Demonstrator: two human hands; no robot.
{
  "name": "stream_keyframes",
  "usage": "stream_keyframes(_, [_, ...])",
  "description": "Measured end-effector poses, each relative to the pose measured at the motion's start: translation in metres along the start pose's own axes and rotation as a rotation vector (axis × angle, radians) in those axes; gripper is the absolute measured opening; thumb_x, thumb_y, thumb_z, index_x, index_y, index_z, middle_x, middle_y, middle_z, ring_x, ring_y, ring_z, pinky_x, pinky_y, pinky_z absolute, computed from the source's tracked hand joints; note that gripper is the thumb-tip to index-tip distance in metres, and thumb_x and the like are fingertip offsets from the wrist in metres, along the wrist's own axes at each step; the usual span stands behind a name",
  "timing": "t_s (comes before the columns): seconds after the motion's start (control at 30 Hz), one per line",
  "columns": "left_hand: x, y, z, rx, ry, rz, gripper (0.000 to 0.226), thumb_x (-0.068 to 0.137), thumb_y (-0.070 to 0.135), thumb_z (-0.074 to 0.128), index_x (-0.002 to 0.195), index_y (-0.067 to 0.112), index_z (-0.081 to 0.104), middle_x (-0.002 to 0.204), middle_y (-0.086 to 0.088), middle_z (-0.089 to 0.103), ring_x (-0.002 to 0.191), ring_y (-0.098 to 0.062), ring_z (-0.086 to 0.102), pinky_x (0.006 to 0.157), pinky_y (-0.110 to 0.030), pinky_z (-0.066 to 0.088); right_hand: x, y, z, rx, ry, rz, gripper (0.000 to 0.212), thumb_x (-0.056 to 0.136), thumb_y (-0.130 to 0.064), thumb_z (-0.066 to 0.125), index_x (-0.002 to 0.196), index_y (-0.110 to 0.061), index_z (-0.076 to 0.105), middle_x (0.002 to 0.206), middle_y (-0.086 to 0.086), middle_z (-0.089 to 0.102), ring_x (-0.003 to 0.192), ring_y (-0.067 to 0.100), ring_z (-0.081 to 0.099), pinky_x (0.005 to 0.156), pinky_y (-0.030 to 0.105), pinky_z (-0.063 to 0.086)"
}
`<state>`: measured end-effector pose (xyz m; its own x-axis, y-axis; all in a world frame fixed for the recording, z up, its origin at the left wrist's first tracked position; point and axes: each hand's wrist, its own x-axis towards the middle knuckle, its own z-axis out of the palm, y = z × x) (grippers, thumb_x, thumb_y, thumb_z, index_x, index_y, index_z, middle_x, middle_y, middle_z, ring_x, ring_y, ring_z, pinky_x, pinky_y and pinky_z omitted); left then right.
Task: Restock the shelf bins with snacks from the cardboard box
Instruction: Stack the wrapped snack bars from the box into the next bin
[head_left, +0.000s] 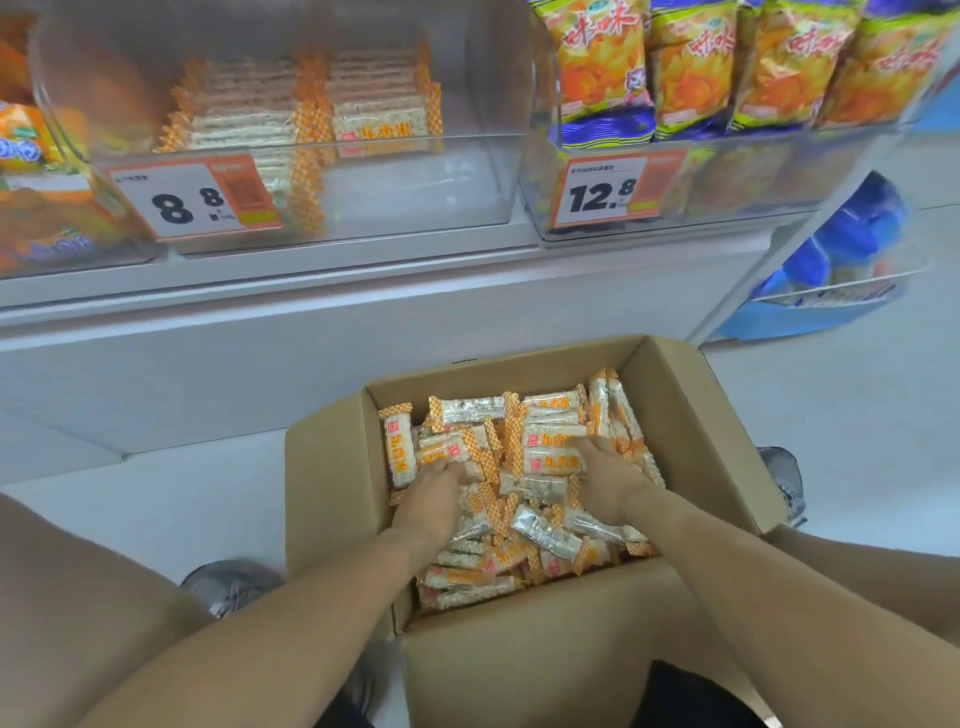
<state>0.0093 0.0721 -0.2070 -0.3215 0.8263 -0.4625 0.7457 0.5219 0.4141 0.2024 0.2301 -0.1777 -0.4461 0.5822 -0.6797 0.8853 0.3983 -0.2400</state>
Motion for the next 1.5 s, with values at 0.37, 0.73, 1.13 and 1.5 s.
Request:
stream_keyframes(0.37, [0.022, -0.002, -0.039, -0.450, -0.118, -0.162, 0.033, 0.095, 0.036, 0.065, 0.079, 0.016, 0.045, 0.070, -0.002, 0.044, 0.060, -0.017, 0.041, 0.056, -0.027, 0.033, -0.003, -0.024, 0.009, -0.191, -0.126, 0.008, 0.054, 0.088, -0.042, 0.072, 0.130, -0.017, 0.050, 0.138, 0.011, 0.050, 0.113, 0.025, 0.056, 0.089, 0.036, 0.050])
stream_keyframes(0.73, [-0.012, 0.032, -0.212, -0.482, -0.423, -0.038, 0.028, 0.094, 0.042, 0.066, 0.094, 0.015, 0.059, 0.070, -0.002, 0.064, 0.069, -0.018, 0.061, 0.071, -0.030, 0.051, -0.042, -0.079, -0.143, -0.081, 0.009, -0.224, 0.066, 0.076, -0.060, 0.078, 0.125, -0.018, 0.065, 0.126, 0.001, 0.064, 0.111, 0.022, 0.061, 0.085, 0.029, 0.047])
stream_keyframes(1.13, [-0.032, 0.058, -0.287, -0.471, -0.104, 0.231, 0.037, 0.084, 0.054, 0.070, 0.112, 0.030, 0.068, 0.086, -0.008, 0.060, 0.075, -0.017, 0.056, 0.074, -0.029, 0.048, -0.113, -0.076, -0.220, 0.609, 0.171, -0.286, 0.042, 0.070, -0.031, 0.089, 0.104, -0.013, 0.071, 0.089, 0.015, 0.072, 0.063, 0.018, 0.069, 0.062, 0.034, 0.058])
stream_keyframes(1.5, [-0.037, 0.082, -0.266, -1.146, -0.153, 0.225, 0.050, 0.072, -0.005, 0.073, 0.120, 0.006, 0.064, 0.103, -0.030, 0.071, 0.087, -0.038, 0.073, 0.079, -0.037, 0.062, -0.115, -0.073, -0.235, 1.080, 0.153, -0.219, 0.024, 0.090, -0.002, 0.064, 0.112, -0.010, 0.069, 0.093, 0.016, 0.071, 0.081, 0.022, 0.070, 0.070, 0.033, 0.057])
